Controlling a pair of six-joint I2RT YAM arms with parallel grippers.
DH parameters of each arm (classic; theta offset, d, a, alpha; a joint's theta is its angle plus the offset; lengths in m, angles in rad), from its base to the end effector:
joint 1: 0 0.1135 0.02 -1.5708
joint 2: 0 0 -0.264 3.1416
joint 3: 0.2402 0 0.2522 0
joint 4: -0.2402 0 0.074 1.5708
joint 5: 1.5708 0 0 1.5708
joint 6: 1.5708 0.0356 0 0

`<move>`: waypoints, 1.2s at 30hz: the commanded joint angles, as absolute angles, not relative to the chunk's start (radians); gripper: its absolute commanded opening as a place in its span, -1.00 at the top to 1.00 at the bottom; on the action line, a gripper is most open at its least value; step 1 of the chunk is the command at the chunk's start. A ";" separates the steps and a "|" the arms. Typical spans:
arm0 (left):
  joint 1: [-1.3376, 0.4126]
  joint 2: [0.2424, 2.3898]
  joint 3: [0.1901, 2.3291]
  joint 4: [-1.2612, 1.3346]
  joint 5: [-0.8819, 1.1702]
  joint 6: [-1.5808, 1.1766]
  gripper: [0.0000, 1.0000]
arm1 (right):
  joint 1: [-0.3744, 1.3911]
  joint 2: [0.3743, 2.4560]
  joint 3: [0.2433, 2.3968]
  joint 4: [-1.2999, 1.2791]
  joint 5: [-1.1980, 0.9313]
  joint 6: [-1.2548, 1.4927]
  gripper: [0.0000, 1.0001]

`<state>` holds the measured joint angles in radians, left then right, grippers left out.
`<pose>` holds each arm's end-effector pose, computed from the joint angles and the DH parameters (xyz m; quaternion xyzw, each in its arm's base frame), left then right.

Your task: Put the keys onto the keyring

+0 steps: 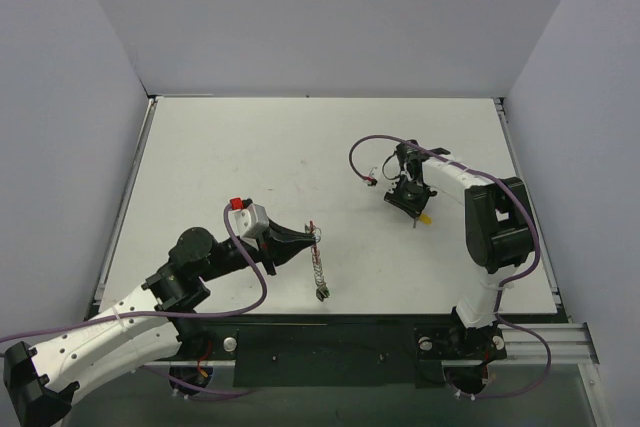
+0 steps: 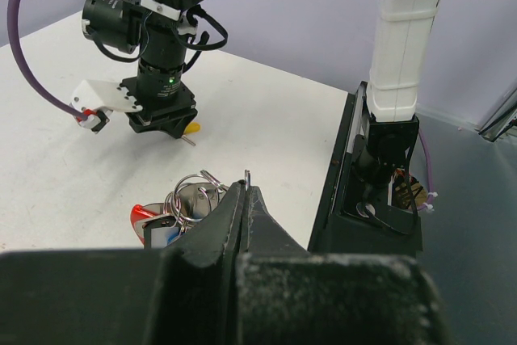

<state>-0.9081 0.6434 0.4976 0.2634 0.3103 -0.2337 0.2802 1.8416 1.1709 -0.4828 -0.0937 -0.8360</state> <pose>0.0942 -0.1384 0.3083 0.3262 0.5812 -0.4854 0.5659 0.3490 0.1039 0.1626 -0.5257 0.8238 -0.0127 0.2115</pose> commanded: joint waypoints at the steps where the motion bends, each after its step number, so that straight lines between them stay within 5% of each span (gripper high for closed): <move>1: -0.905 0.630 0.509 0.313 0.302 -0.253 1.00 | 0.265 1.806 1.207 -0.532 -0.103 -0.822 0.51; 36: -0.905 0.644 0.511 0.328 0.310 -0.261 1.00 | 0.236 1.819 1.227 -0.522 -0.107 -0.775 0.62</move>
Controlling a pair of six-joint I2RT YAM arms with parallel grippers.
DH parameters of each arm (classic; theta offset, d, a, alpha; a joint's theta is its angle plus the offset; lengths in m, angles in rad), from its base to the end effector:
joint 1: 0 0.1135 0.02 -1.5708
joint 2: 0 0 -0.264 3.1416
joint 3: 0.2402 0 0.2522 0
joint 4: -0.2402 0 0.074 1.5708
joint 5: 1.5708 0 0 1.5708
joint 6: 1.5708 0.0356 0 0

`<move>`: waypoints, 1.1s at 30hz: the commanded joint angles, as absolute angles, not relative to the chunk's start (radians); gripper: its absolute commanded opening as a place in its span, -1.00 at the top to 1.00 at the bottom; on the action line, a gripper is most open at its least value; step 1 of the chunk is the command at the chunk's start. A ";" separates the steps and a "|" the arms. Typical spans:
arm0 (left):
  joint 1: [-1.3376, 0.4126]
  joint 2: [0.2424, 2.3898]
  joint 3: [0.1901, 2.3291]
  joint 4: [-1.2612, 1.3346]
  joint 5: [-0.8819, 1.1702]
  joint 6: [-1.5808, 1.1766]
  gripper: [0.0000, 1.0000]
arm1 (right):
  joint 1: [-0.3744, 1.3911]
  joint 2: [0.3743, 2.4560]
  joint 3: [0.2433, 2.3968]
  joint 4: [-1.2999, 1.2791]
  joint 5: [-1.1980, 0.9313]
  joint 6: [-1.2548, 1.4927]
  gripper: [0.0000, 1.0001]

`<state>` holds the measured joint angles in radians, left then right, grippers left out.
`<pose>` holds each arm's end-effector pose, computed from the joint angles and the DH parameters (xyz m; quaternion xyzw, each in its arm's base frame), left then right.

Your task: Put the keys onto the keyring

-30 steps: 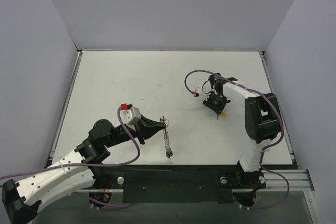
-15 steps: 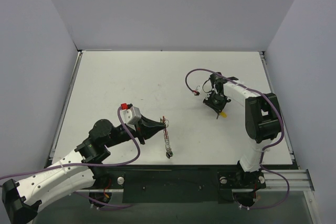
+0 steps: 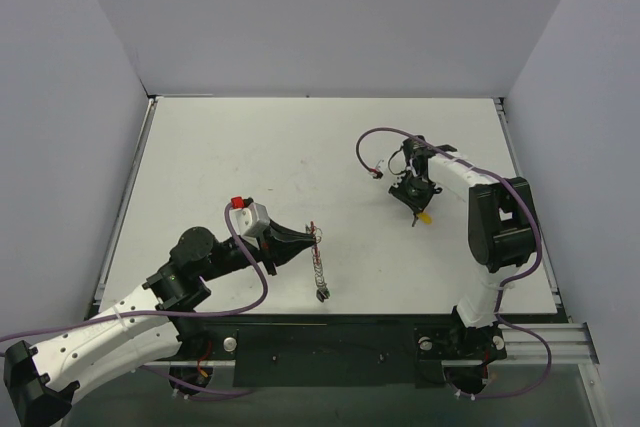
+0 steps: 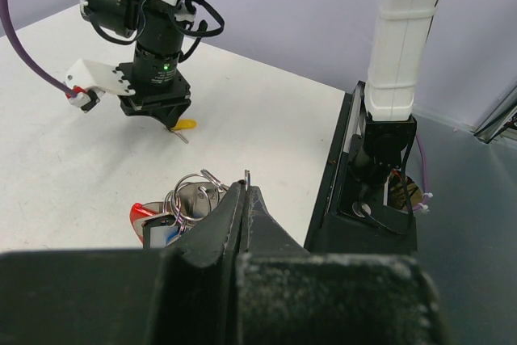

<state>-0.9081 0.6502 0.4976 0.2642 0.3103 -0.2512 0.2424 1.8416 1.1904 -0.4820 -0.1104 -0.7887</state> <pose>0.0950 -0.1394 0.3074 0.3215 0.5862 -0.4896 0.5598 0.3565 0.0922 0.1680 -0.4909 0.8421 -0.0066 0.2232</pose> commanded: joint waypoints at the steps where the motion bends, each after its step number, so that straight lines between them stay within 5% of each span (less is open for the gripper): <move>1: -0.905 0.644 0.511 0.328 0.310 -0.262 1.00 | 0.236 1.822 1.227 -0.522 -0.109 -0.775 0.62; 24: -0.905 0.647 0.512 0.322 0.310 -0.259 1.00 | 0.238 1.867 1.272 -0.578 -0.118 -0.785 0.67; 33: -0.905 0.641 0.511 0.318 0.308 -0.259 1.00 | 0.212 1.861 1.298 -0.580 -0.158 -0.712 0.49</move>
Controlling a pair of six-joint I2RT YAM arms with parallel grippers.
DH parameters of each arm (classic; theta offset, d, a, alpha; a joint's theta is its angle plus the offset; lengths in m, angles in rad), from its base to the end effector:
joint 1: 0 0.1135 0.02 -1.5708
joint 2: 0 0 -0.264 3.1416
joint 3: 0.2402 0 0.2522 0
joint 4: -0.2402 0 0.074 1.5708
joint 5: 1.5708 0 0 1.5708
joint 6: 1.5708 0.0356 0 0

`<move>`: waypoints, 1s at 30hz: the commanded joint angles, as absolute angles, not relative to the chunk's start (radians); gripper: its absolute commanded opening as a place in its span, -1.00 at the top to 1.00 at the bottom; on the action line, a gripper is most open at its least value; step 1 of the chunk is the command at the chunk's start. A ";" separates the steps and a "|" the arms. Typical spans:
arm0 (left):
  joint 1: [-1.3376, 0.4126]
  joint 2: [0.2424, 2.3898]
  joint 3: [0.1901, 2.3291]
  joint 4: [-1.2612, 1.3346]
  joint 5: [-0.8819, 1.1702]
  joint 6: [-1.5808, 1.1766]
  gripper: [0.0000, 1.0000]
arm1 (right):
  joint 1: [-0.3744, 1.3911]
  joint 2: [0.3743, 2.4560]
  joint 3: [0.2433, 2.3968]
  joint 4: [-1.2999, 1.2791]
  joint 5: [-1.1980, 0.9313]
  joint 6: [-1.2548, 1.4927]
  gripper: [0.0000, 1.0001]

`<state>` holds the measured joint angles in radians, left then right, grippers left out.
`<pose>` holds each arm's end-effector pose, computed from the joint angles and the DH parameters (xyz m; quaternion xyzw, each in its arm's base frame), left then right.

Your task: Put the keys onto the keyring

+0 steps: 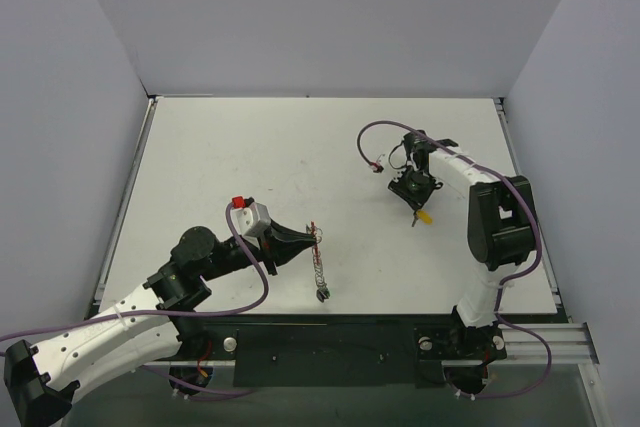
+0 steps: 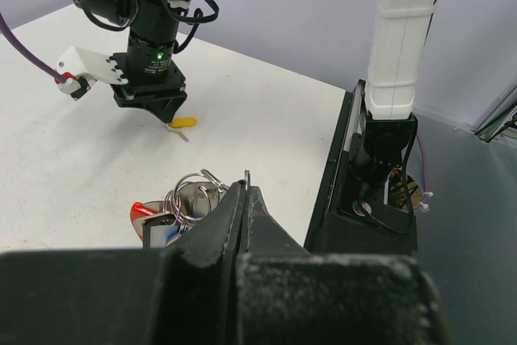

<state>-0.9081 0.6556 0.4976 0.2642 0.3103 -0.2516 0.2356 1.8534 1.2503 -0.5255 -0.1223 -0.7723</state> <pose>0.0956 -0.1402 0.3066 0.3217 0.5882 -0.4890 0.5580 0.3648 0.0920 0.1787 -0.4820 0.8463 -0.0006 0.2269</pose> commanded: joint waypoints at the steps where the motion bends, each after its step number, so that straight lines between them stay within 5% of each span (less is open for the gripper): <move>1: -0.907 0.640 0.511 0.319 0.307 -0.259 1.00 | 0.201 1.864 1.302 -0.589 -0.179 -0.698 0.47; 18: -0.905 0.666 0.526 0.325 0.311 -0.256 1.00 | 0.017 1.991 1.480 -0.770 -0.518 -0.443 0.35; 30: -0.907 0.666 0.523 0.327 0.313 -0.256 1.00 | 0.002 2.046 1.499 -0.801 -0.511 -0.437 0.36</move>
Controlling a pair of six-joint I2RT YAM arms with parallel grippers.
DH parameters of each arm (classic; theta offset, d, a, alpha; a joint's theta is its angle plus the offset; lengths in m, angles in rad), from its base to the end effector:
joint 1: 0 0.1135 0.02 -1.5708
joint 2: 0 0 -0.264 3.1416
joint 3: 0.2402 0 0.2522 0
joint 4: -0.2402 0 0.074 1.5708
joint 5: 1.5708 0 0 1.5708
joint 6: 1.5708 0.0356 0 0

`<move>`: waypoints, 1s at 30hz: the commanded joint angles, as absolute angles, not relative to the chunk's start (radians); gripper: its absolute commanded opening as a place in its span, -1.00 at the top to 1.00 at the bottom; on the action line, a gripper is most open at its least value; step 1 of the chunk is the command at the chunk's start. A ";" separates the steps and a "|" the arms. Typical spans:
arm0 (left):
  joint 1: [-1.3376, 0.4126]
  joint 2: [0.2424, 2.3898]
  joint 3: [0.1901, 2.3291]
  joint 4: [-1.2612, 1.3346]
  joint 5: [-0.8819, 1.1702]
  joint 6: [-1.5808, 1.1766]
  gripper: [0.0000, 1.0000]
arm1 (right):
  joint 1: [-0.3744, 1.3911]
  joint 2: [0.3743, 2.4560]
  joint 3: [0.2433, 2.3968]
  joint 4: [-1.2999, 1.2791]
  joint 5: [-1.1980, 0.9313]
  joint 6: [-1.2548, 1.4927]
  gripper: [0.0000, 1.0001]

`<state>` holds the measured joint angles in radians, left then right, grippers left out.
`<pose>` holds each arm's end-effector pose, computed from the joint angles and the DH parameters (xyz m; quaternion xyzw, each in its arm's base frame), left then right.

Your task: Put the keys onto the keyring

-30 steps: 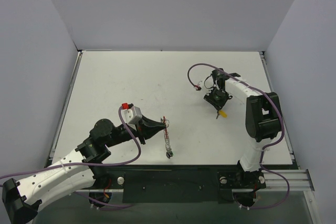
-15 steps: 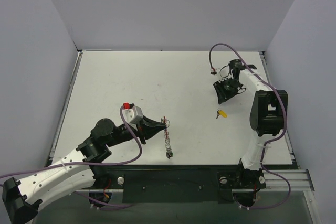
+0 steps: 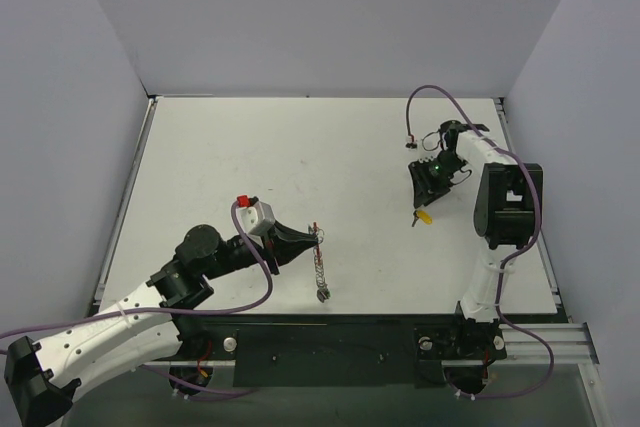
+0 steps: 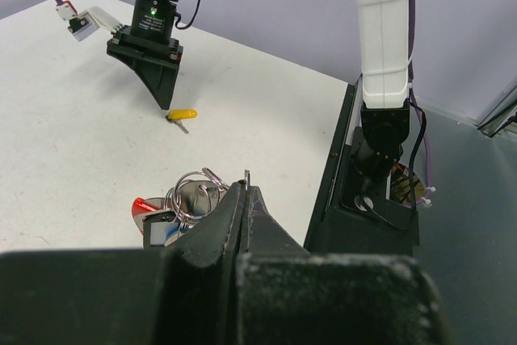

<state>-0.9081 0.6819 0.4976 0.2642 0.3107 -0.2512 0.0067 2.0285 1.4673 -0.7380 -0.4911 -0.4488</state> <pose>0.0987 -0.1442 0.3026 0.3238 0.5976 -0.4854 0.5499 0.4041 0.0195 0.1692 -0.2491 0.9288 0.2062 0.1809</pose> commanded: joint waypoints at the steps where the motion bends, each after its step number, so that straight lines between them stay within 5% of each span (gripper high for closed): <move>1: -0.907 0.664 0.522 0.325 0.313 -0.258 1.00 | 0.002 2.051 1.500 -0.805 -0.511 -0.437 0.36; 30: -0.907 0.655 0.523 0.314 0.311 -0.261 1.00 | -0.035 2.106 1.545 -0.854 -0.540 -0.448 0.65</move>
